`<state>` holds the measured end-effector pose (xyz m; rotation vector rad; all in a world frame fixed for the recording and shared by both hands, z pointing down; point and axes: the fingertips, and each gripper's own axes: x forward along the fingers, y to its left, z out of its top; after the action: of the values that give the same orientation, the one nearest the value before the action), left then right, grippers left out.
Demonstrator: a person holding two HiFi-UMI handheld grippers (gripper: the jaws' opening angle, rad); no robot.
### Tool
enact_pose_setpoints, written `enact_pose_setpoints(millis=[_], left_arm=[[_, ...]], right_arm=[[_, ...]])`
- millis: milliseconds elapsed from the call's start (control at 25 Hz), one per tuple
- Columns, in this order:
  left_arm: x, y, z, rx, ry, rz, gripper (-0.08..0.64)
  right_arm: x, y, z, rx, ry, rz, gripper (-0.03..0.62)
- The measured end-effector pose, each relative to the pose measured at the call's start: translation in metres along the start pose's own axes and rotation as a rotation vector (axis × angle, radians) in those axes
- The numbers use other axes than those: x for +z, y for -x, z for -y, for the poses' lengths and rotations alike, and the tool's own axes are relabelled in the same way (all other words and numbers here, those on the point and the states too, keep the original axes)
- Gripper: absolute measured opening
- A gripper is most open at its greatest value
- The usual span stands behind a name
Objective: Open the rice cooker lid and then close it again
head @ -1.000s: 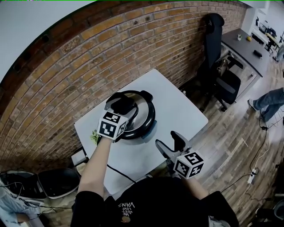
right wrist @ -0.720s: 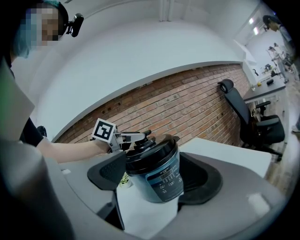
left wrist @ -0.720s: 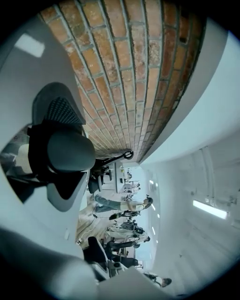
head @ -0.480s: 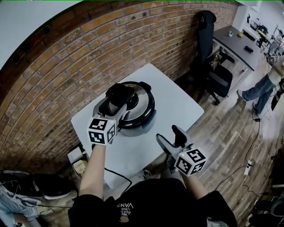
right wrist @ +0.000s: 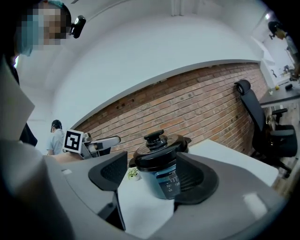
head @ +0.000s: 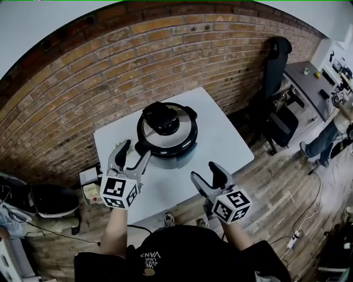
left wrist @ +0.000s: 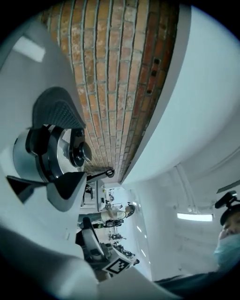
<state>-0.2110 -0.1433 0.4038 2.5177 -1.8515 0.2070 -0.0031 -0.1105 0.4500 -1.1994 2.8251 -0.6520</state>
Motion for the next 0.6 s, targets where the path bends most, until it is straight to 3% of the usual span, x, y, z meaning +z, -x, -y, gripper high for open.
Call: enact_pose_setpoints(millis=[280,600], left_arm=[[-0.024,0.042,0.037,0.14,0.06,-0.014,0.266],[-0.044,0.076,0.083,0.239,0.096,-0.051,0.065]], right_arm=[[0.004,0.013,0.013,0.092,0.066,-0.061,0.18],[0.0,0.029,0.029,0.161,0.099,-0.099,0.056]])
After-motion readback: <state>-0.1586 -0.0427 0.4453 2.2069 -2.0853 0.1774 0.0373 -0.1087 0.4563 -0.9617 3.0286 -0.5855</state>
